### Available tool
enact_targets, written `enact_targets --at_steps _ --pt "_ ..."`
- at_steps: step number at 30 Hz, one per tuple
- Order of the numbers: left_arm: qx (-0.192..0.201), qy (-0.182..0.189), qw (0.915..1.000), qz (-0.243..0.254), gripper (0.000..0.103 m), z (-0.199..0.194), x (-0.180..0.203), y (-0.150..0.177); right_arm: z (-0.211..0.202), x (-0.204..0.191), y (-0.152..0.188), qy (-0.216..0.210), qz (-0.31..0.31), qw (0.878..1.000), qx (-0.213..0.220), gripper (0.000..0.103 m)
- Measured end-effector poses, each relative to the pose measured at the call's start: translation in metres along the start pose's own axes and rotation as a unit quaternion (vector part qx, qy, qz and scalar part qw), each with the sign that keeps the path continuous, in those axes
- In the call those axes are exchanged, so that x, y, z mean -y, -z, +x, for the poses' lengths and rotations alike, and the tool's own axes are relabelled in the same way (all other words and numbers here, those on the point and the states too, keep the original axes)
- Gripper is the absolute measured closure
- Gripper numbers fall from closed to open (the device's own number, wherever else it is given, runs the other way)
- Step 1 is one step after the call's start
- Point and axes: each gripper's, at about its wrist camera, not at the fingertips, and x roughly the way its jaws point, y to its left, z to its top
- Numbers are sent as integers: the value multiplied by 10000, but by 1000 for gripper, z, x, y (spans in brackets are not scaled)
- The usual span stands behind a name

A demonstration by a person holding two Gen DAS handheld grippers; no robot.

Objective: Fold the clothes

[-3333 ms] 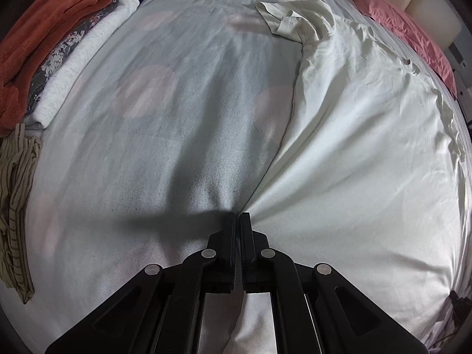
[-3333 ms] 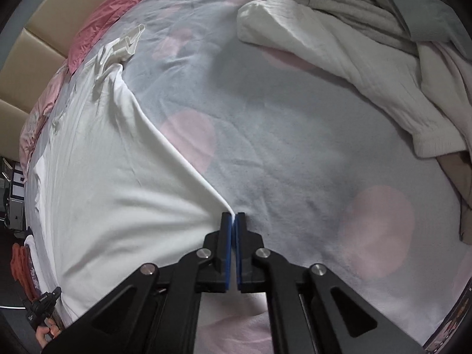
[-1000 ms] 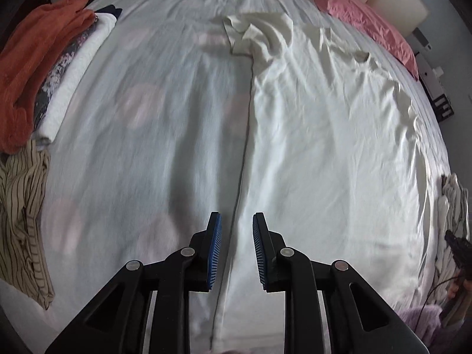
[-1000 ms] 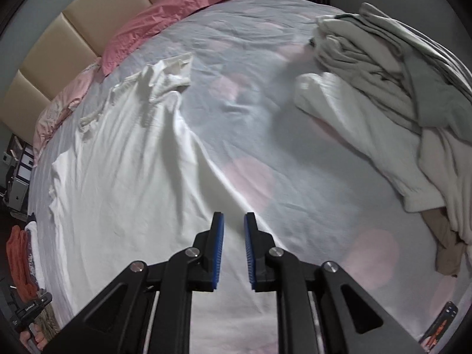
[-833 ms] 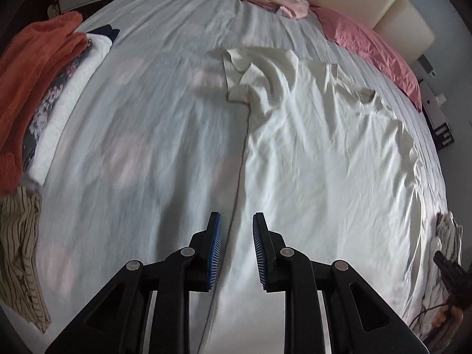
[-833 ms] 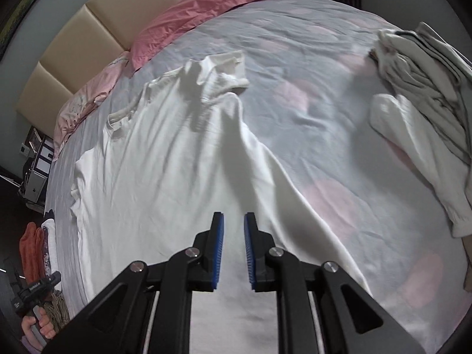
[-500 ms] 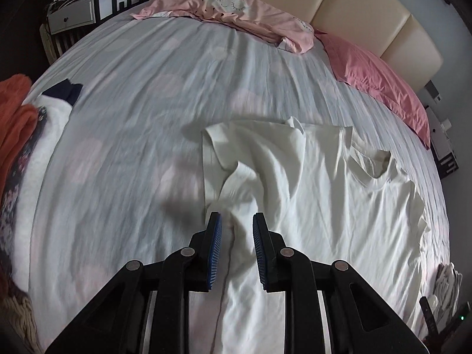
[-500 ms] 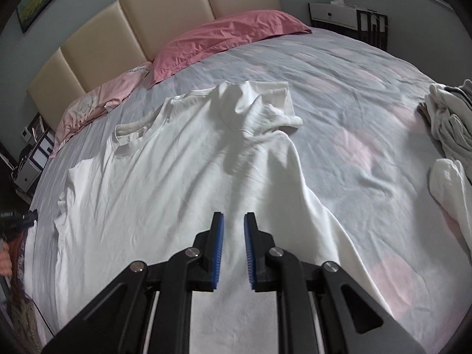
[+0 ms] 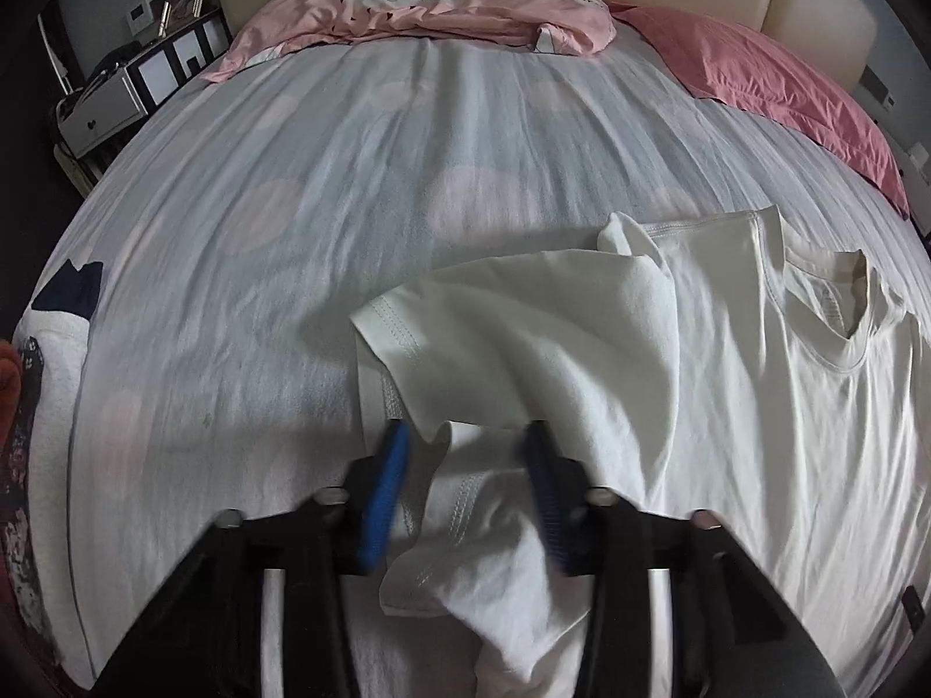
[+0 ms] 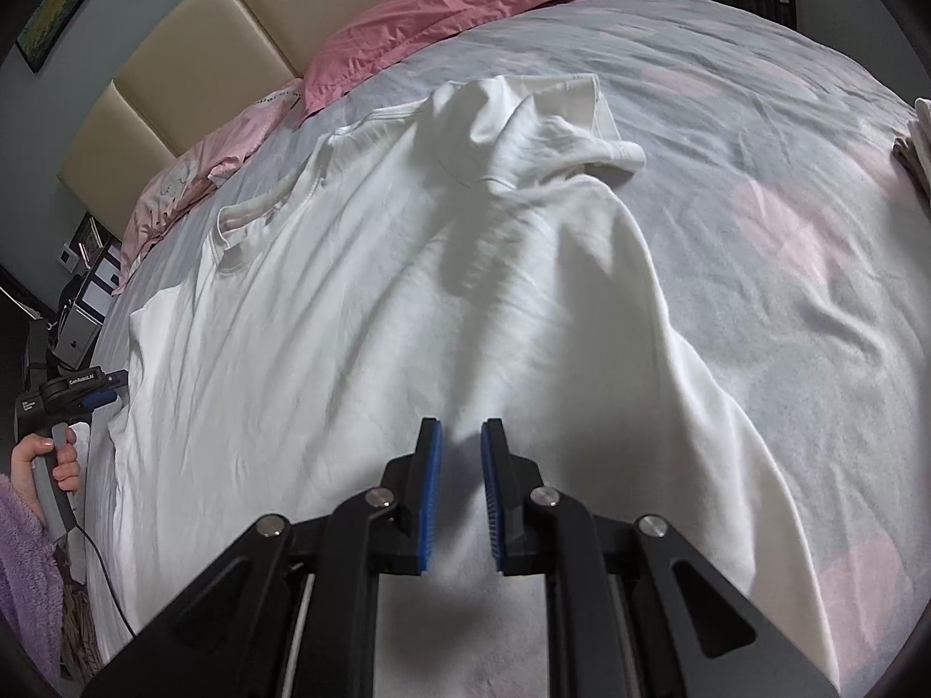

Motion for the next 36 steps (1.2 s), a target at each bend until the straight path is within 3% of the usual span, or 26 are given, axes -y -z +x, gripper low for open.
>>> enact_targets --at_steps 2,5,9,12,13,14,17,25,28,34,36 --pt "14 -1 10000 -81 97 -3 -5 4 0 -3 1 5 -69 10000 16 89" --pt "127 -295 9995 -77 98 -10 -14 7 -1 -3 2 24 -94 9999 34 89" --pt "-253 -579 9974 -351 98 4 -38 15 -1 -2 2 33 -66 10000 37 89" --pt "-302 -668 9970 -266 94 7 -35 13 0 -3 2 15 -117 9999 11 89" --pt "-305 -714 9968 -211 87 6 -33 11 1 -4 2 14 -141 9999 0 89" --pt "-308 -759 9965 -156 74 6 -31 9 1 -3 2 11 -149 9999 0 89" --pt "22 -671 9974 -264 53 -7 -37 -7 -1 0 1 0 -112 9999 6 89" --pt "189 -751 9948 -662 53 11 -46 -51 1 -5 3 8 -240 9997 11 89" --pt "126 -880 9947 -516 53 29 -42 -57 2 -7 3 0 -278 9996 18 89" --pt "237 -574 9955 -710 53 31 -44 -50 8 -12 3 36 -404 9992 63 89" --pt "279 -463 9955 -783 58 31 -44 -47 9 -13 3 45 -441 9990 76 89"
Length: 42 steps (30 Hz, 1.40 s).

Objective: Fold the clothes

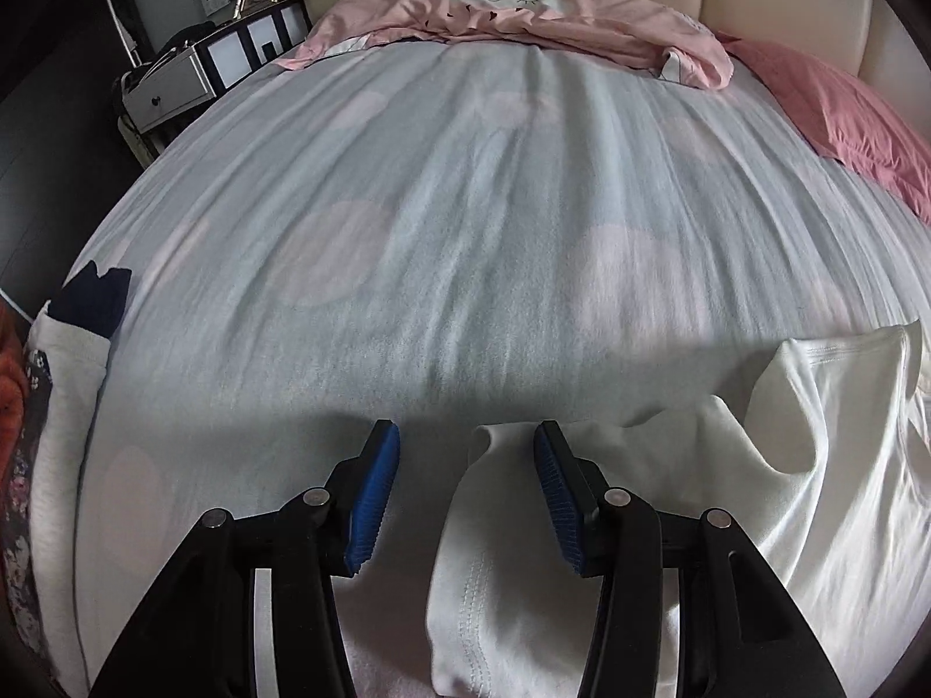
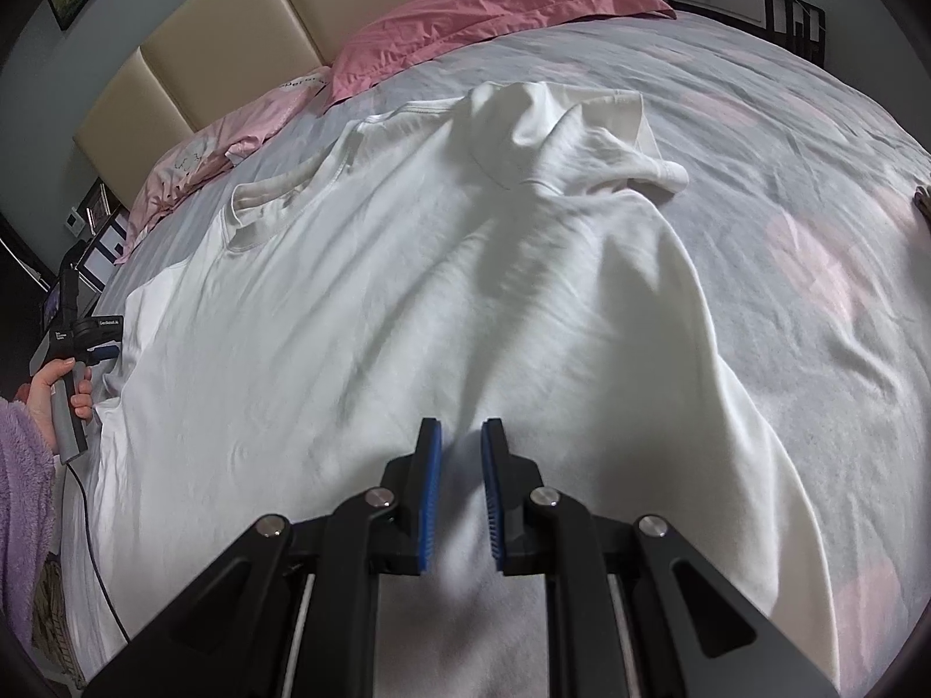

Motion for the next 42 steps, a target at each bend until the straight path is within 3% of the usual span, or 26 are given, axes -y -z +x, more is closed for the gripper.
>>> enact_targets --at_steps 1,2,5,18,26,32,36,38,40,42 --pt "15 56 10000 -39 77 0 0 1 0 0 0 1 -2 10000 0 89" --pt "31 112 9999 -78 88 0 -1 2 1 0 0 3 -3 10000 0 89" --pt "101 242 9995 -177 96 -5 -3 5 0 0 0 -17 9 10000 2 89" --pt "720 190 9959 -510 97 -106 -24 11 -9 6 -1 -184 202 9996 -57 89" --pt "1048 616 9921 297 97 -159 50 23 -19 8 -3 -306 254 9992 3 89" --pt "658 834 9906 866 97 -146 119 49 -23 8 -4 -384 261 9989 54 89" --pt "100 960 9891 1110 93 -120 150 56 -23 7 -3 -395 182 9990 57 89" --pt "-20 1030 9876 1186 79 -118 154 60 -23 7 -3 -393 168 9991 48 89" --pt "-140 1100 9858 1261 76 -117 158 63 -23 8 -3 -412 201 9989 39 89" --pt "9 1131 9854 1270 68 -127 151 61 -22 10 -3 -429 249 9988 31 89"
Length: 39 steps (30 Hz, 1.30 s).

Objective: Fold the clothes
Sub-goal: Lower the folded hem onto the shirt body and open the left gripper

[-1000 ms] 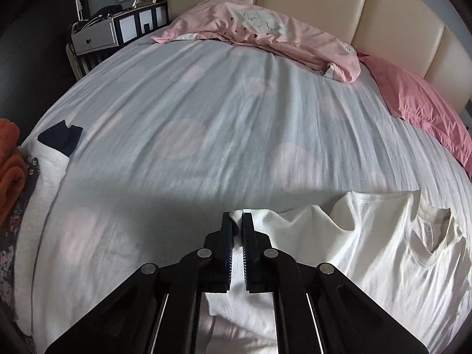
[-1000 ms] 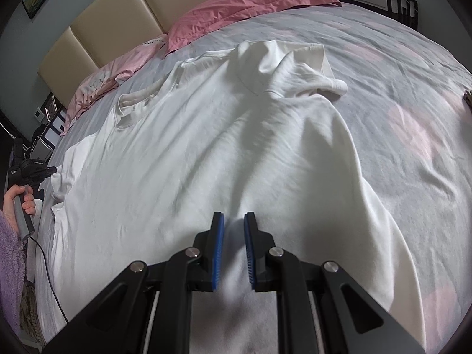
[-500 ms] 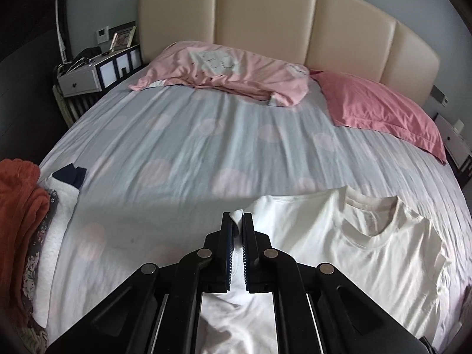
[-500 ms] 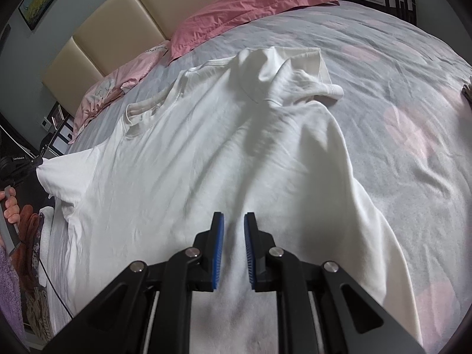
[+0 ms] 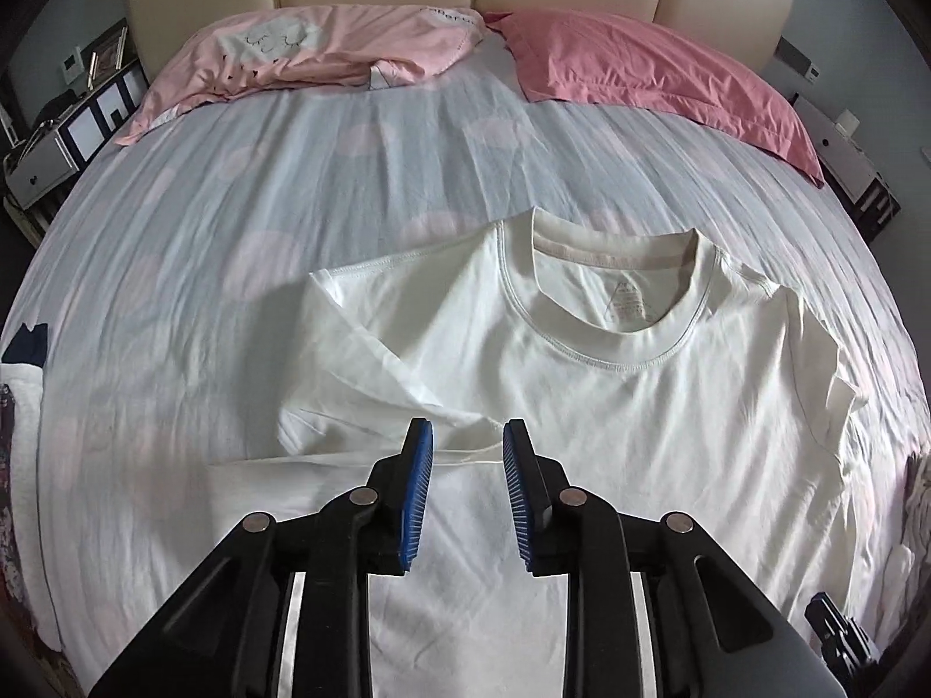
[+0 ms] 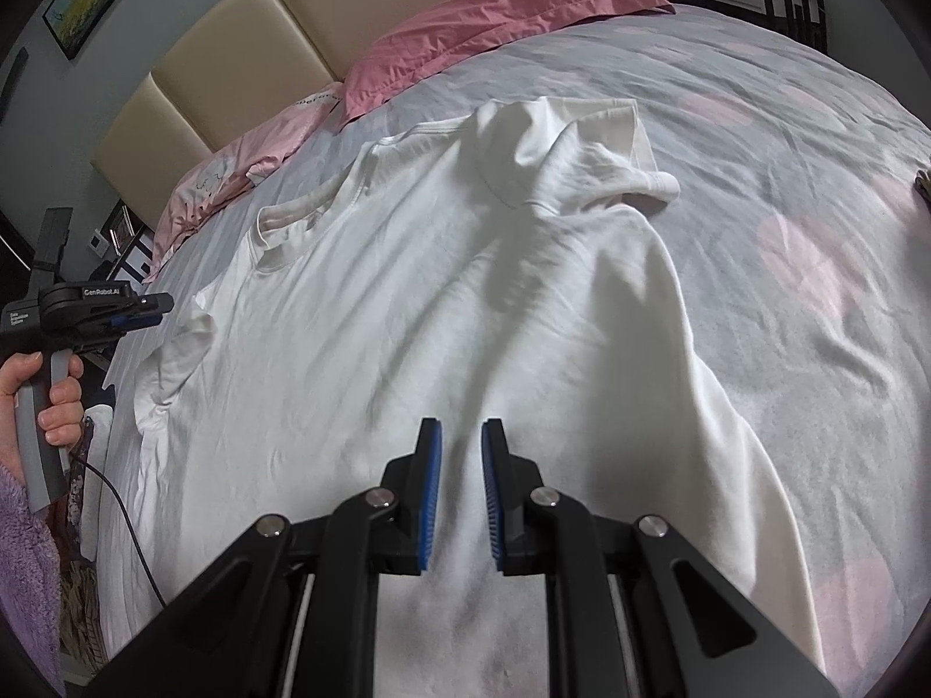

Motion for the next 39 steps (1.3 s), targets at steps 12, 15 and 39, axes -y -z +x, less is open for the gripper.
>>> enact_targets --at_steps 12,15,39 --pt "-126 -675 9976 -116 48 -7 -78 33 -2 -1 0 -48 30 10000 -12 89" --pt "-395 -636 9970 -180 48 12 -89 47 -1 -2 1 -45 4 10000 -31 89" --pt "-1150 -166 9718 2051 82 15 -35 104 8 -2 6 67 -25 9997 -235 89"
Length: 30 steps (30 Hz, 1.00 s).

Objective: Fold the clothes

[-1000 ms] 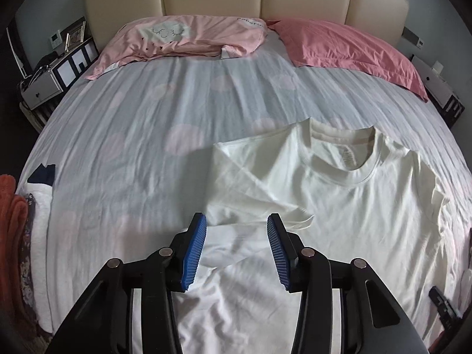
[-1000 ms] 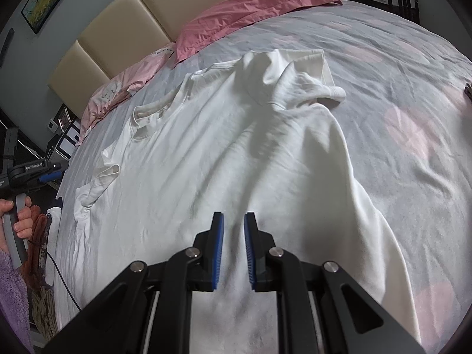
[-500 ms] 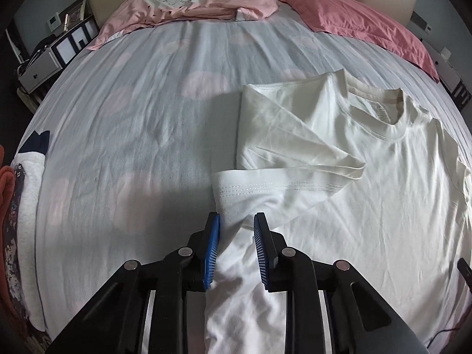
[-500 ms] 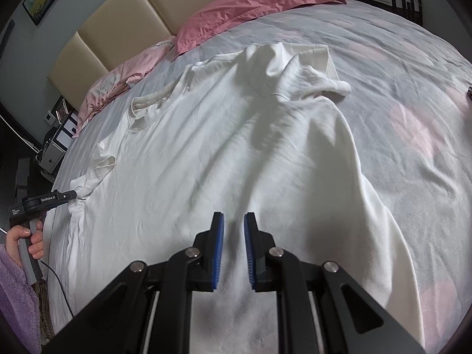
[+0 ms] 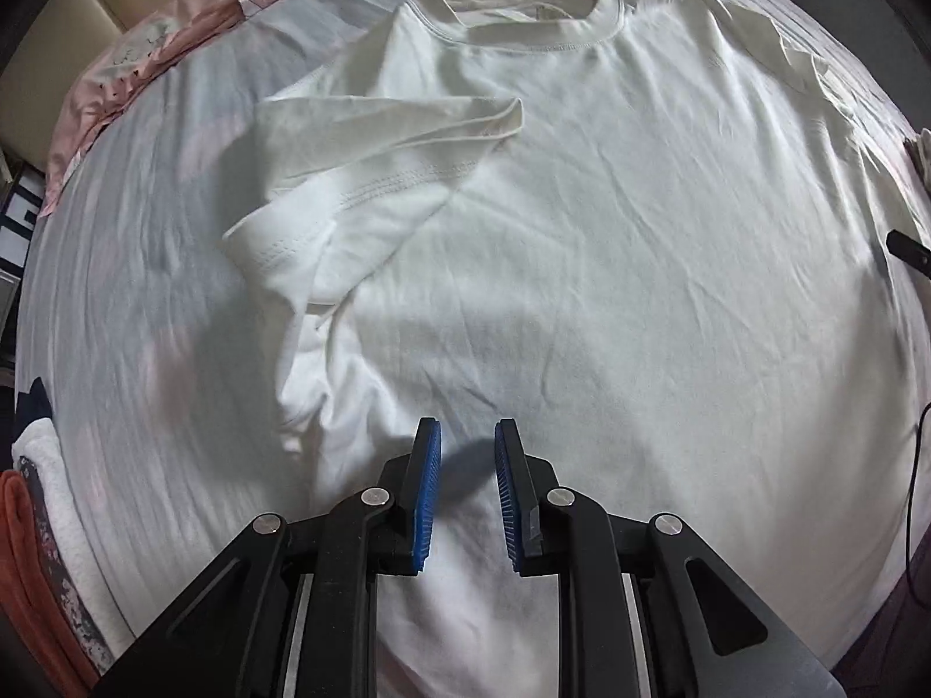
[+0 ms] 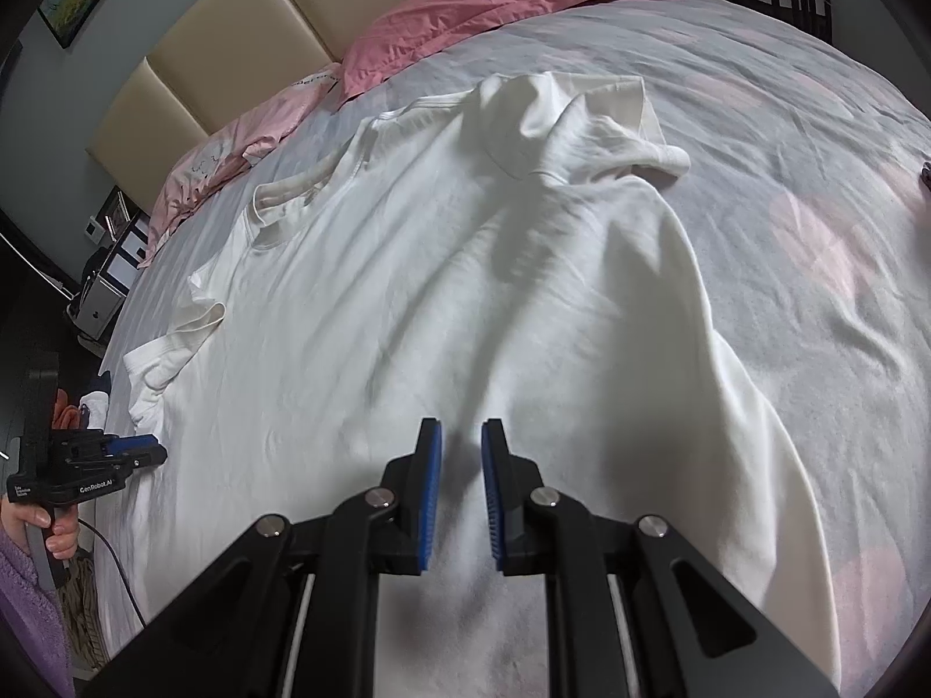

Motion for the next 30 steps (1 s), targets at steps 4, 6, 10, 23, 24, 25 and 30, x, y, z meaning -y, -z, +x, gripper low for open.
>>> enact_targets --at_steps 4,6,10,23,24,25,30 --pt "415 -354 9979 -345 52 -17 -16 -5 1 1 0 -23 34 10000 -41 89" --pt "541 -490 9962 -475 52 -23 -23 -8 1 1 1 -33 28 10000 -56 89" --pt "519 -638 9954 -500 51 -19 -32 -17 2 0 1 -30 1 10000 -54 89" --pt "491 311 9948 -839 90 -2 -45 -37 7 -1 3 7 -37 9999 -113 89" --pt "477 338 9963 -625 91 -5 -37 -34 7 -1 2 0 -24 9999 -116 89" --pt "426 332 9976 -428 91 -6 -29 -31 6 0 2 -6 -12 9999 -118 89" --pt "-7 268 9996 66 90 10 -6 -15 6 -3 4 -15 -46 9999 -140 89"
